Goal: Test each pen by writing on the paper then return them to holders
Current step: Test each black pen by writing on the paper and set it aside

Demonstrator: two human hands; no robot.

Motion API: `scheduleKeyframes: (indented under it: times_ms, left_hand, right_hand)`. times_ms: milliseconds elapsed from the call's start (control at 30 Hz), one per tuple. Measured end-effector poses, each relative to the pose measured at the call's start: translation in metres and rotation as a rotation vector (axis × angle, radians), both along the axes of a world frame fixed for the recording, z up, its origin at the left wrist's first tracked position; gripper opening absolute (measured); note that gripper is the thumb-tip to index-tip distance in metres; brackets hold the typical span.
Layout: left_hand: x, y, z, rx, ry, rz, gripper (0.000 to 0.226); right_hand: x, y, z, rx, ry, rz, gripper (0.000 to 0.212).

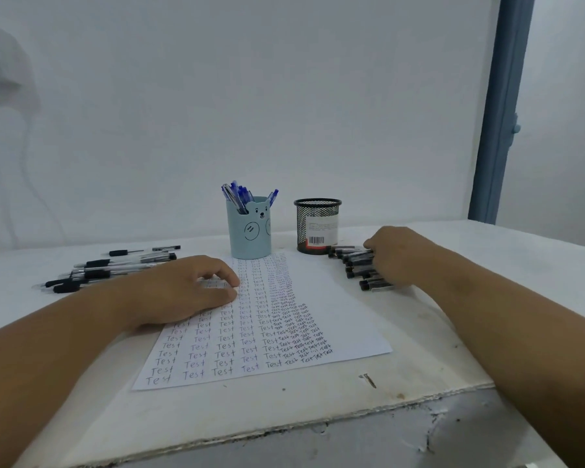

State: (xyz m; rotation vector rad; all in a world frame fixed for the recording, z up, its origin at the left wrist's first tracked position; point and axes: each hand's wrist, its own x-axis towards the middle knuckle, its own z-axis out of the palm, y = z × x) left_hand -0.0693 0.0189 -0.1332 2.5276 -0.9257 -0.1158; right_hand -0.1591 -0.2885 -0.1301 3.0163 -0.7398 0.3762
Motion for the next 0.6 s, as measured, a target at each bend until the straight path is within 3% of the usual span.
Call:
scheduleKeyframes:
  times_ms: [167, 267, 400, 533, 600]
  left_hand:
    - [0.0, 0.0, 0.0, -0.012, 0.016, -0.001, 0.017]
    - [0.0, 0.0, 0.0, -0.005, 0.008, -0.008, 0.018]
    - [-0.001, -0.001, 0.0, -0.007, 0.005, -0.014, 0.017]
    - [0.002, 0.001, 0.0, -0.009, -0.005, -0.001, 0.015]
    - [0.007, 0.002, -0.001, -0.048, -0.016, 0.013, 0.012]
  right_hand:
    - [0.005, -0.005, -0.005, 0.005, 0.036, 0.007, 0.026]
    - [0.004, -0.003, -0.006, 0.026, -0.004, 0.038, 0.012]
    - [-0.003, 0.018, -0.003, -0.016, -0.043, 0.103, 0.012]
    - [-0.012, 0.054, -0.004, 0.059, -0.246, 0.4, 0.032]
    - [-0.013, 0.071, -0.006, 0.078, -0.312, 0.544, 0.027]
